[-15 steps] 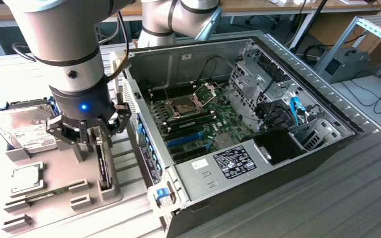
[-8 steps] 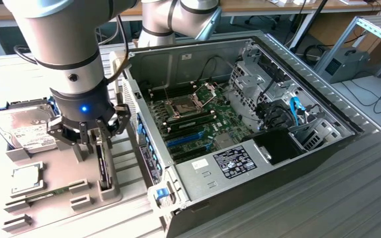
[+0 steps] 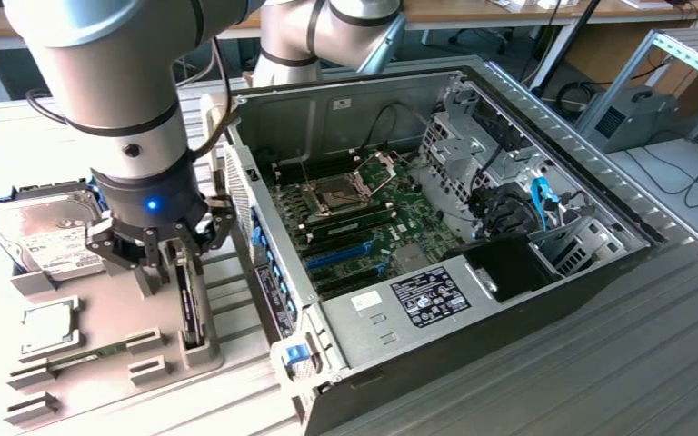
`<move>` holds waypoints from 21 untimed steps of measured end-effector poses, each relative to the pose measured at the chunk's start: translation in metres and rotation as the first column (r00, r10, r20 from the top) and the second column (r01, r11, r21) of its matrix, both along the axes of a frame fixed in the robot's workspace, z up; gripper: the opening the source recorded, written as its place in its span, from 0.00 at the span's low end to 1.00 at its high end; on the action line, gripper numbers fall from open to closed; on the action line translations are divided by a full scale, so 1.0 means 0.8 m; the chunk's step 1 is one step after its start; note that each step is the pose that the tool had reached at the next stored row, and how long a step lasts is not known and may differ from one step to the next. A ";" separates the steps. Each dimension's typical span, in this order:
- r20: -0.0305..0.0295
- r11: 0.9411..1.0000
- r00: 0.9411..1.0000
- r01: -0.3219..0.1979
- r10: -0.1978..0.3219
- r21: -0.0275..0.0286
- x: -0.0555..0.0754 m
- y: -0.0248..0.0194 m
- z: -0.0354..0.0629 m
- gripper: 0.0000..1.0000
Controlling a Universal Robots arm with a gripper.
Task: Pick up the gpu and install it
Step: 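Pick up the gpu and move the gpu toward the slot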
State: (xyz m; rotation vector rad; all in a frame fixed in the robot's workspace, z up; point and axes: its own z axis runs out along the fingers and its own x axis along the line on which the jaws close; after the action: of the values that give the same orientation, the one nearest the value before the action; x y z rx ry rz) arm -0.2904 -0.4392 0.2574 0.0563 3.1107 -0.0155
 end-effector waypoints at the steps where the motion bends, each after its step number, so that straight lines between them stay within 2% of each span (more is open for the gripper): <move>1: 0.000 1.000 1.000 0.000 0.000 0.000 0.000 0.0003 -0.001 0.42; 9: 0.000 1.000 1.000 0.000 0.000 0.000 0.000 0.0035 -0.012 0.42; 15: 0.000 1.000 1.000 0.000 0.000 0.000 0.000 0.0101 -0.018 0.42; 21: 0.000 1.000 1.000 0.000 0.000 0.000 0.000 0.0105 -0.020 0.42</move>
State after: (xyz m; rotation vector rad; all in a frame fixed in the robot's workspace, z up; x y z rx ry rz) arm -0.2904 -0.4308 0.2418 0.0562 3.1108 -0.0156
